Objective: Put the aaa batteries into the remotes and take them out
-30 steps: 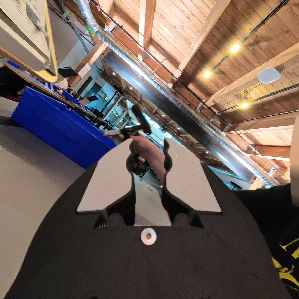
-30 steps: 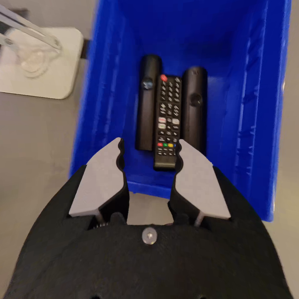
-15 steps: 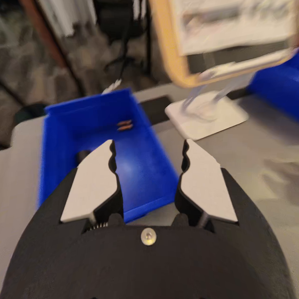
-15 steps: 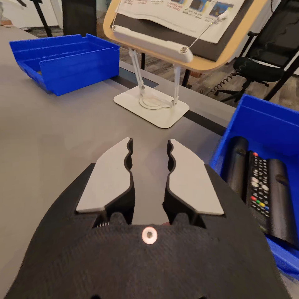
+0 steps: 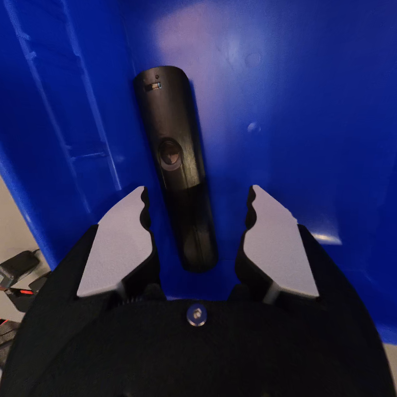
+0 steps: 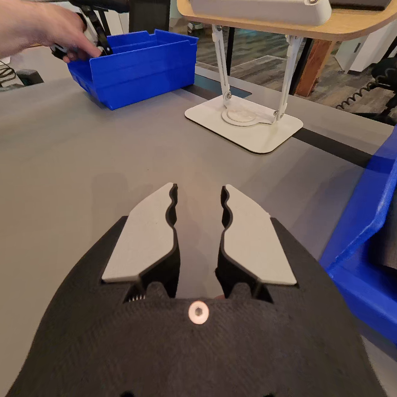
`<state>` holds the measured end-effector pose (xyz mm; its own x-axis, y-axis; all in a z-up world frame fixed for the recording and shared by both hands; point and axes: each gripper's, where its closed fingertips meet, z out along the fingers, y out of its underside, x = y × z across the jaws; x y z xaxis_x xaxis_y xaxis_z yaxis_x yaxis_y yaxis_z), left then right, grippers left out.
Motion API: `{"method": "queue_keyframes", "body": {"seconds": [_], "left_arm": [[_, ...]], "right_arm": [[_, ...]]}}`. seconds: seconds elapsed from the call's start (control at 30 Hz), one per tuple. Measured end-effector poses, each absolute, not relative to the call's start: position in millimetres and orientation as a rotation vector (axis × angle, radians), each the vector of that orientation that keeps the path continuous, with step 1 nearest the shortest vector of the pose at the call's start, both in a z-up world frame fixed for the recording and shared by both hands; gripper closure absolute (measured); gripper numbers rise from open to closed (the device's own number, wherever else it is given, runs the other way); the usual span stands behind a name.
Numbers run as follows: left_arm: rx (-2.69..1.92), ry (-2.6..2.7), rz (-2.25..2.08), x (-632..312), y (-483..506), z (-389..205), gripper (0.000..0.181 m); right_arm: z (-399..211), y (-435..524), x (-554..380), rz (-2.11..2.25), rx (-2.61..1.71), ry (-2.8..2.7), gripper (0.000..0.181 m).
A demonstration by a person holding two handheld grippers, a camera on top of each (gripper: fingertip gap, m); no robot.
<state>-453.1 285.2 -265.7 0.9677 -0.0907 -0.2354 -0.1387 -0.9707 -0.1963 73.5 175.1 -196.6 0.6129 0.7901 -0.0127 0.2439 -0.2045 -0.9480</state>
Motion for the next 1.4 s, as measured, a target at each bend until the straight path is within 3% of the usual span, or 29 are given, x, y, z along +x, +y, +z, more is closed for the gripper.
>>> {"method": "queue_keyframes", "body": {"seconds": [0.27,0.3,0.37,0.47,0.57,0.63,0.67,0.7,0.9,1.03,1.2,1.3,1.4], "left_arm": [[-2.943,0.085,0.111,-444,285,-278,0.097],[-2.969,0.15,0.074,-436,280,-277,0.101],[-2.918,0.182,-0.11,-416,281,-265,0.132],[-2.855,0.147,-0.062,-417,288,-255,0.106],[-2.998,0.204,-0.014,-412,276,-282,0.082],[-2.995,0.21,-0.011,-408,280,-283,0.088],[-2.993,0.224,-0.016,-407,282,-281,0.103],[-2.969,0.226,-0.01,-407,286,-279,0.129],[-2.842,0.233,-0.056,-401,291,-275,0.131],[-2.628,0.301,0.029,-395,296,-234,0.13],[-2.305,0.46,0.008,-339,264,-129,0.132],[-2.15,0.612,-0.074,-271,221,-82,0.132],[-2.065,0.814,-0.13,-182,177,-88,0.132]], "right_arm": [[-190,174,76,0.646,-1.739,-0.838,0.143],[-190,174,76,0.652,-1.739,-0.839,0.143],[-191,173,75,0.657,-1.741,-0.842,0.143],[-194,174,75,0.655,-1.751,-0.842,0.143],[-196,175,75,0.667,-1.761,-0.835,0.143],[-199,176,75,0.665,-1.771,-0.837,0.142],[-200,176,75,0.662,-1.777,-0.838,0.142],[-200,177,76,0.66,-1.779,-0.838,0.142],[-196,176,78,0.674,-1.769,-0.83,0.142],[-196,174,75,0.711,-1.759,-0.83,0.142],[-173,162,59,0.912,-1.651,-0.785,0.137],[-153,152,40,1.12,-1.619,-0.738,0.125],[-128,134,4,1.308,-1.586,-0.762,0.11]]}}
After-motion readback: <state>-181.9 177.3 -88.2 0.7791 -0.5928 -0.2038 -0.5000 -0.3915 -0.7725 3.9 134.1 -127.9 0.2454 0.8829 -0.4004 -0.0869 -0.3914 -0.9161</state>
